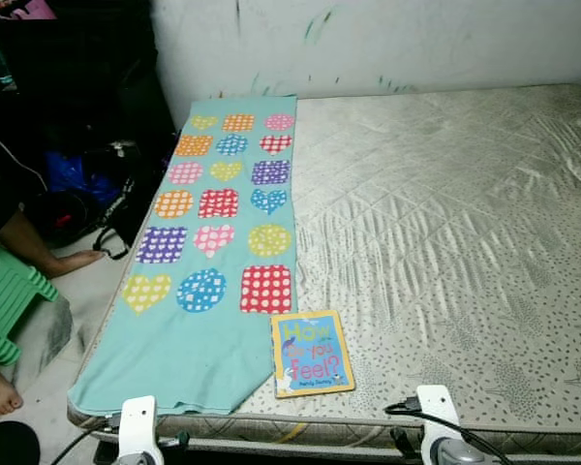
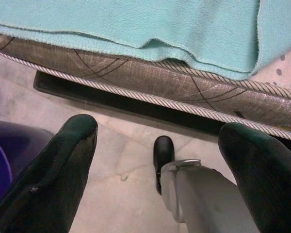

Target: Clean up the room

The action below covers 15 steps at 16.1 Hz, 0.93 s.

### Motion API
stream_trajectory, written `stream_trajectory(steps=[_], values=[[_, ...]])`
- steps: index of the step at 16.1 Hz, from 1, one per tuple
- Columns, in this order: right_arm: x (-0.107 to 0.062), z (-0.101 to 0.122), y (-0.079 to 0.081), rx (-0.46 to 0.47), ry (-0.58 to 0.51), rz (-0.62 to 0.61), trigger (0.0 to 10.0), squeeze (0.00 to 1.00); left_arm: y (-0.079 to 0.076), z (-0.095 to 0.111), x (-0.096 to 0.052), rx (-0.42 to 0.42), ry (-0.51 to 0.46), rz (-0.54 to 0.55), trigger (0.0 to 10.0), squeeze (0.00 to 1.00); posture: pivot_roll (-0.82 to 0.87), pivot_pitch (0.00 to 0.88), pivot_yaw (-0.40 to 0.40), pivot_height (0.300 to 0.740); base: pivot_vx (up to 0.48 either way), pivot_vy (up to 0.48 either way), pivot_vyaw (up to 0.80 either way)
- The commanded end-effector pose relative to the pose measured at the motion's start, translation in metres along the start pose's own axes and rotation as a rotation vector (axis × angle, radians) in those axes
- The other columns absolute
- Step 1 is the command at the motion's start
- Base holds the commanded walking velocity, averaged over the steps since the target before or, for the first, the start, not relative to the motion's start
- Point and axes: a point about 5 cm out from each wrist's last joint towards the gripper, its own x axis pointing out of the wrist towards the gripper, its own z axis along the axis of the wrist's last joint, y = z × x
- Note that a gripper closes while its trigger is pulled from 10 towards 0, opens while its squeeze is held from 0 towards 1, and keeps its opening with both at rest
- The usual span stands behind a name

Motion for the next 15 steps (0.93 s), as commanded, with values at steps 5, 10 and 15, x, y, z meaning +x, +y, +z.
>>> stream_trajectory(steps=[5,10,15], values=[[-0.0006,0.0017,-0.0040,-0.001,-0.019,-0.002,10.0,0.00,0.0040,0.0011,-0.0005,0.002,0.000,0.010,10.0,0.00,-0.09,0.000,0.093,0.740,0.000,0.000,0.00],[-0.0010,-0.0037,-0.0041,-0.015,0.000,0.001,10.0,0.00,0.0031,0.0003,-0.0004,0.009,0.007,0.003,10.0,0.00,-0.09,0.000,0.091,0.740,0.000,0.000,0.00],[-0.0006,-0.0043,0.0016,-0.027,0.012,0.043,10.0,0.00,0.0022,0.0010,-0.0002,0.016,0.004,0.001,10.0,0.00,-0.09,0.000,0.090,0.740,0.000,0.000,0.00]])
